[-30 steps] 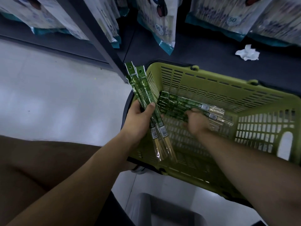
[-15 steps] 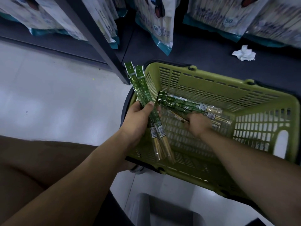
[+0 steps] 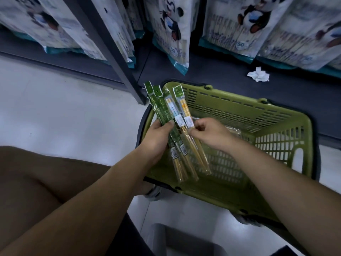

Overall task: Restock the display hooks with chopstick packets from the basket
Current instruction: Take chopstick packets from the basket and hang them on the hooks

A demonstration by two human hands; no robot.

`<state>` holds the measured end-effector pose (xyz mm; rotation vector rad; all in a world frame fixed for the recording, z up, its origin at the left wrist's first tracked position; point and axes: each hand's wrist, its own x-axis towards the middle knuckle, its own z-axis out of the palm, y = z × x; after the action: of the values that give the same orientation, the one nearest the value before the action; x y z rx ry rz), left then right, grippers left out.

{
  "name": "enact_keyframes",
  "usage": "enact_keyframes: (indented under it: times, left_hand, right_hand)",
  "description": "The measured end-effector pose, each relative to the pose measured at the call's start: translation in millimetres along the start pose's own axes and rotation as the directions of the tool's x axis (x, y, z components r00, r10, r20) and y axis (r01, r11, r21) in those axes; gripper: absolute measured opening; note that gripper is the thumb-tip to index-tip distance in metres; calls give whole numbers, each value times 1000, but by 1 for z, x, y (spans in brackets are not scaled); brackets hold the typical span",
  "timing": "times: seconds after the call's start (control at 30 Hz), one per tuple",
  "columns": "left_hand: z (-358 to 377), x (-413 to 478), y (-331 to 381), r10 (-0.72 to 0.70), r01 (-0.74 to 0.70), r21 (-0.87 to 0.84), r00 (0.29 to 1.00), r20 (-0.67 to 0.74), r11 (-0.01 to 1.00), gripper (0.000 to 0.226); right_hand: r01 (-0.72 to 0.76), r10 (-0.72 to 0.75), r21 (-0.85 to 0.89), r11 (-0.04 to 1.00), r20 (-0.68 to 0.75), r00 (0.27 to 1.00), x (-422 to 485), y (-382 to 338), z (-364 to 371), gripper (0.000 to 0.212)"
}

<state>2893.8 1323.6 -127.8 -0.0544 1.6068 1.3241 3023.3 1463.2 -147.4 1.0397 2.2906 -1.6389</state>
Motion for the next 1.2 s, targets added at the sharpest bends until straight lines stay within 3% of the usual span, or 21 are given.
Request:
enact_keyframes:
  times: [0.2,0.33,0.53,0.6,0.67,0.73,0.83,0.97,1.2]
  left_hand:
    - [11,-9,2,42,-40,-32,996,83,999,31]
    - [11,-11,5,49,-49,-5,994,98,999,37]
    - [4,-5,4,94,-92,116,996,-4,989,30]
    - [2,-5,2,109,-104,142,994,-27,984,32]
    - [1,-6,0,123,-117,140,992,-35,983,34]
    - [-1,-6,0,135,-130,135,990,-27,982,32]
    - [-5,-5,-1,132,-131,97,991,-7,987,21]
    - [-7,-1,-3,148,-147,77,989,-16,986,15]
    - [-6,0,-1,132,-133,93,991,11,987,15]
  right_hand:
    - [123,-109,168,978,-91,990,-4,-34,8,9]
    - [52,3,291,955,-183,983,-7,-33,11,27]
    - [-4,27,387,922,-56,998,1,-17,6,16]
    - [-50,83,263,963,-116,990,10,3,1,14]
    - [-113,98,-66,991,-192,977,20,34,-3,11]
    - [-185,118,-295,937,-230,966,25,66,-3,22]
    - [-245,150,-481,841,-228,962,31,97,5,34]
    - [-251,165,-586,770,-197,966,45,114,14,43]
    - [-264,193,-723,639,-181,964,51,114,21,32]
